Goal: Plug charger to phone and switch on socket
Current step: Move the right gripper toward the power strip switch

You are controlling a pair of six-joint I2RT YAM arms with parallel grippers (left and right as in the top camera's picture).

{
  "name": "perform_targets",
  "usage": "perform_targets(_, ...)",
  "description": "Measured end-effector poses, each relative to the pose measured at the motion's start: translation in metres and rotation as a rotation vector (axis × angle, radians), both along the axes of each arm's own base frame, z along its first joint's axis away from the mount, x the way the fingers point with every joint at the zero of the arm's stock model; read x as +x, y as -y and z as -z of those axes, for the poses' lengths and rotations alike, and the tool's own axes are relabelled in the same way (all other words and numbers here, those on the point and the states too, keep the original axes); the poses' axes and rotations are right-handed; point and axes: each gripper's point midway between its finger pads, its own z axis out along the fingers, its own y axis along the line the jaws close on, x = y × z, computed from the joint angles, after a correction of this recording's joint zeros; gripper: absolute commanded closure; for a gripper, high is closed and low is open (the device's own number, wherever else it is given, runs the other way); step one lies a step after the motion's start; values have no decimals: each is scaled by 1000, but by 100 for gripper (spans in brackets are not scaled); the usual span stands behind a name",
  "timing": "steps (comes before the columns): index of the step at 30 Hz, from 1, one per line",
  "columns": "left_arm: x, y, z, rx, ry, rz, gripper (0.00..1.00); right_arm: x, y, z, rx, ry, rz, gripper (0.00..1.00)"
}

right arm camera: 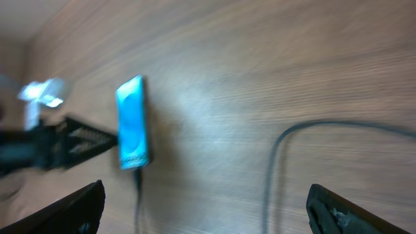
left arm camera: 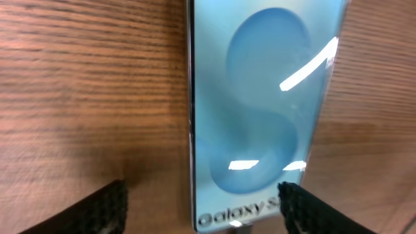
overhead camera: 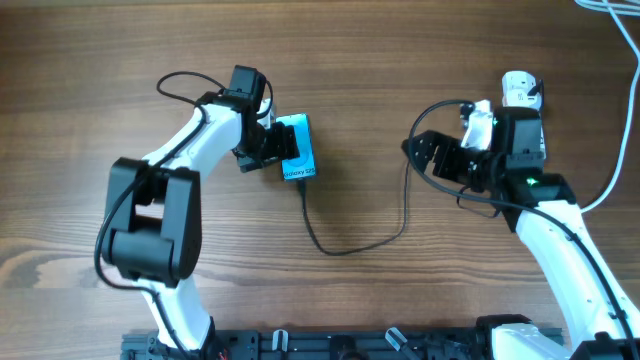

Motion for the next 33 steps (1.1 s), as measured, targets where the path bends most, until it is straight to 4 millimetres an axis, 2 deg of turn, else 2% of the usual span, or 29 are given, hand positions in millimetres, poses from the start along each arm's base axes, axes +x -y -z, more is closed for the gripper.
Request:
perform_targets(2, 2, 2, -13, -19, 28, -2, 0, 9, 13, -7, -52, 24, 43, 1)
perform_targets(4, 4, 6, -31, -49, 63, 0, 0, 20, 31, -18, -96, 63, 95, 7)
perform_targets(7, 2, 11, -54, -89, 100, 8, 0, 33, 68, -33, -128, 98, 198, 30)
perform_targets(8, 1, 12, -58, -97, 106, 10, 0, 35, 79, -37, -139, 106, 228, 42)
perform_targets(9, 0, 13, -62, -105, 110, 11, 0, 37, 95, -40, -142, 107, 275, 80)
perform_targets(10, -1, 13, -63, -110, 109, 12, 0, 37, 108, -42, -147, 107, 313, 94)
perform_targets(14, -4, 14, -63, -115, 95, 10, 0, 38, 167, -46, -149, 91, 483, 96)
perform_targets(18, -3, 14, -63, -116, 94, 5, 0, 35, 209, -31, -127, 43, 619, 96)
perform_targets(25, -4, 14, -63, -118, 92, 3, 0, 38, 242, 13, -78, -72, 723, 96)
perform_targets(33, -4, 14, -63, -119, 92, 3, 0, 69, 264, 28, -53, -102, 739, 96)
